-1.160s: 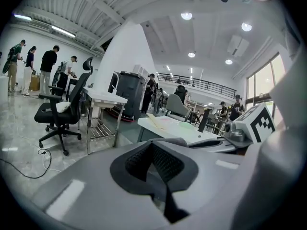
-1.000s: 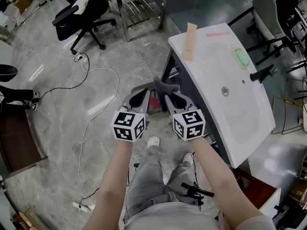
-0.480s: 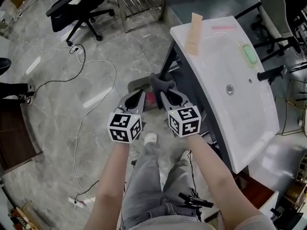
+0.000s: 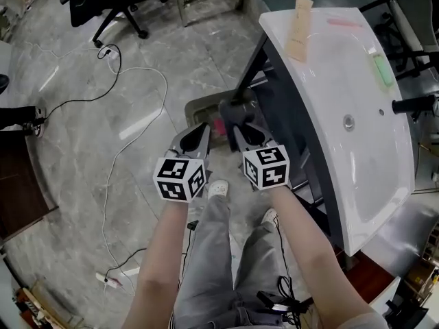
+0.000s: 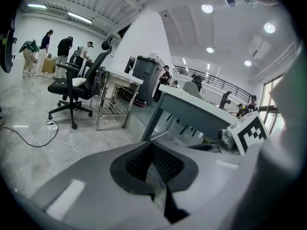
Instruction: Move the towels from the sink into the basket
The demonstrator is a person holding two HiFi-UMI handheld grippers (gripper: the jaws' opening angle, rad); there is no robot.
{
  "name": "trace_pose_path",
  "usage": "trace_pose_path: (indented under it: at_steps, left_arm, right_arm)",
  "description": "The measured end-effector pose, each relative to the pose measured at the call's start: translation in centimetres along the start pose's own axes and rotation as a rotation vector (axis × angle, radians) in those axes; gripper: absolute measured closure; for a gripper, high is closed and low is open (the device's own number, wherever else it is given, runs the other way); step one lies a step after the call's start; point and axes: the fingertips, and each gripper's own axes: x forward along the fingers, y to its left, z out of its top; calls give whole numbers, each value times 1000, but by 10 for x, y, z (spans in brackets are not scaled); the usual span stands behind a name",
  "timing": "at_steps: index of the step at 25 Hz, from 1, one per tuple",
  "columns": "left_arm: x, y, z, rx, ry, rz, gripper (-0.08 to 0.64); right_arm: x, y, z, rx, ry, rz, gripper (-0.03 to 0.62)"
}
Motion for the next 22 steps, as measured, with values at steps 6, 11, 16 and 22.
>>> trace_pose_path:
  at_steps: [6, 11, 16, 22]
  left_arm:
    - [9, 19, -26, -19, 29, 30, 557]
    - [15, 30, -50, -35, 63, 40, 555]
    - [10, 43, -64, -41, 75, 46, 555]
    - [7, 64, -70, -95, 63, 70, 555]
  right_arm:
    - [27, 0, -38, -3, 76, -6, 535]
    - [50, -8, -64, -8, 134, -18, 535]
    - [81, -4, -81, 1, 166, 17, 535]
    - [114, -1, -95, -41, 229, 10, 509]
